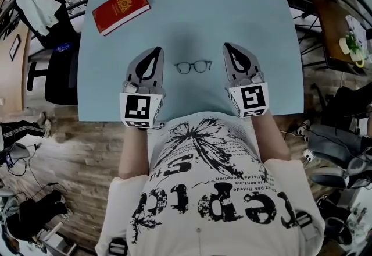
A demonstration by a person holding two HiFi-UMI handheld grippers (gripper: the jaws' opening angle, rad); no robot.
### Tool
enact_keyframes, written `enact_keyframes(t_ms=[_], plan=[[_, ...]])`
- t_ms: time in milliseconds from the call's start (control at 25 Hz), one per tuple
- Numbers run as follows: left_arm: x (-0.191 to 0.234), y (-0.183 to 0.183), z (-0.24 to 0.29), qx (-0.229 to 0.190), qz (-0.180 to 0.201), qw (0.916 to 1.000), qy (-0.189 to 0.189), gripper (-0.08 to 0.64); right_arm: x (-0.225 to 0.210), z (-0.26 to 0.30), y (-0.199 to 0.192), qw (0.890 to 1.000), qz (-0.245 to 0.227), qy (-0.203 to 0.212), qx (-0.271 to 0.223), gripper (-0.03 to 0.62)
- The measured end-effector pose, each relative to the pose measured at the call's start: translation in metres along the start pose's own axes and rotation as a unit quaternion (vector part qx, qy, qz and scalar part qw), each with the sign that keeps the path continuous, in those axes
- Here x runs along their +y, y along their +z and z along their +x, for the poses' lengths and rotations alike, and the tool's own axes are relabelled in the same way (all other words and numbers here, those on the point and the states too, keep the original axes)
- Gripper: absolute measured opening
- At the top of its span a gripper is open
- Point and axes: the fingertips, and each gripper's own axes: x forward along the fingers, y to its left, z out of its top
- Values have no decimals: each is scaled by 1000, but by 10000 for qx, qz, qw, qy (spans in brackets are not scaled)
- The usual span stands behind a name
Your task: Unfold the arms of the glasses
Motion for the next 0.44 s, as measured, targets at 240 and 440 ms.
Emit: enact_keyframes(t_ms=[240,440], plan=[[-7,4,6,-90,60,9999,-90,20,-2,0,-8,10000,-12,-2,52,9],[-8,-3,6,-56,55,9999,-87,20,3,0,-9,9999,-27,97,-2,8]])
